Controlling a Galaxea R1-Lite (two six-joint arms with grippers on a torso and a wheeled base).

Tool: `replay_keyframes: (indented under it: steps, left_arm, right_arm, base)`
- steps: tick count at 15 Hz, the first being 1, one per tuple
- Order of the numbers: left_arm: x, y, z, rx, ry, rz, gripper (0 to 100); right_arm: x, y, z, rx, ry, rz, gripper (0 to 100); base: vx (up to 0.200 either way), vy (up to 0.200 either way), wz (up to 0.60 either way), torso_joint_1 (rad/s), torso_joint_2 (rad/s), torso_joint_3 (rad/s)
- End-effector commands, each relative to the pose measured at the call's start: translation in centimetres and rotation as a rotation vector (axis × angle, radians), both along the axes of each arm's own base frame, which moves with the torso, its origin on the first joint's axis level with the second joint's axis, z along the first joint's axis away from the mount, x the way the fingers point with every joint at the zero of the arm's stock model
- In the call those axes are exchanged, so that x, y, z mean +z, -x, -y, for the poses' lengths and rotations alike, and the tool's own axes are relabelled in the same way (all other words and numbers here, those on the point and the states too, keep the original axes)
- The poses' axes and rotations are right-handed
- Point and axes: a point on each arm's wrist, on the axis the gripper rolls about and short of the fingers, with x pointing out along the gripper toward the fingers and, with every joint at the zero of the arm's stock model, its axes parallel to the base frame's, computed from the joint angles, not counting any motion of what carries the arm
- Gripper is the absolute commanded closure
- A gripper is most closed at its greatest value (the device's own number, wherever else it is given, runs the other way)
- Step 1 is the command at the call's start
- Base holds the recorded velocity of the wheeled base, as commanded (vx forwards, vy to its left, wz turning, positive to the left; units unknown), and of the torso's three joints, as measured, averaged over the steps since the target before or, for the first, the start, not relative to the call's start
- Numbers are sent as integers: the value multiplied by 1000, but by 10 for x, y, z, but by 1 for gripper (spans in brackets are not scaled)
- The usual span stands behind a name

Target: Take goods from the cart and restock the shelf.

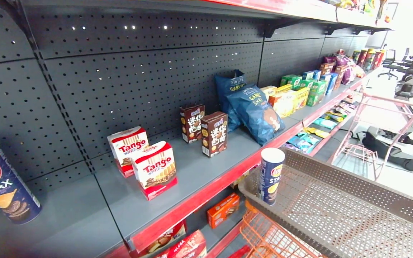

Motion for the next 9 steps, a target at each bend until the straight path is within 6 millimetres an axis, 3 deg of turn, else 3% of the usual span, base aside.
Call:
replay_keyframes:
  steps: [1, 2, 3, 5, 8, 9]
  left_arm:
    - [0, 0, 0, 0, -2, 1, 0]
    - [0, 0, 0, 3, 3, 1, 0]
    - [0, 0, 0, 1, 0, 1, 0]
    - [0, 0, 0, 0, 0, 1, 0]
    - [0, 0, 0, 1, 1, 1, 0]
    - [0, 0, 0, 1, 0, 1, 0]
  right_arm:
    - [98, -40, -3, 103, -6, -121, 0]
    - [113, -53, -5, 124, -7, -113, 0]
    - [113, -59, -6, 136, -9, -140, 0]
    - [102, -121, -13, 188, -4, -337, 0]
    - [87, -203, -27, 220, 33, -341, 0]
    - [77, -218, -35, 268, 74, -342, 0]
  base:
    - [0, 0, 0, 0, 0, 0]
    - [0, 0, 0, 0, 0, 0]
    - [0, 0, 0, 0, 0, 0]
    - [0, 0, 0, 0, 0, 0]
    - [0, 0, 0, 0, 0, 0]
    - [0, 0, 0, 0, 0, 0]
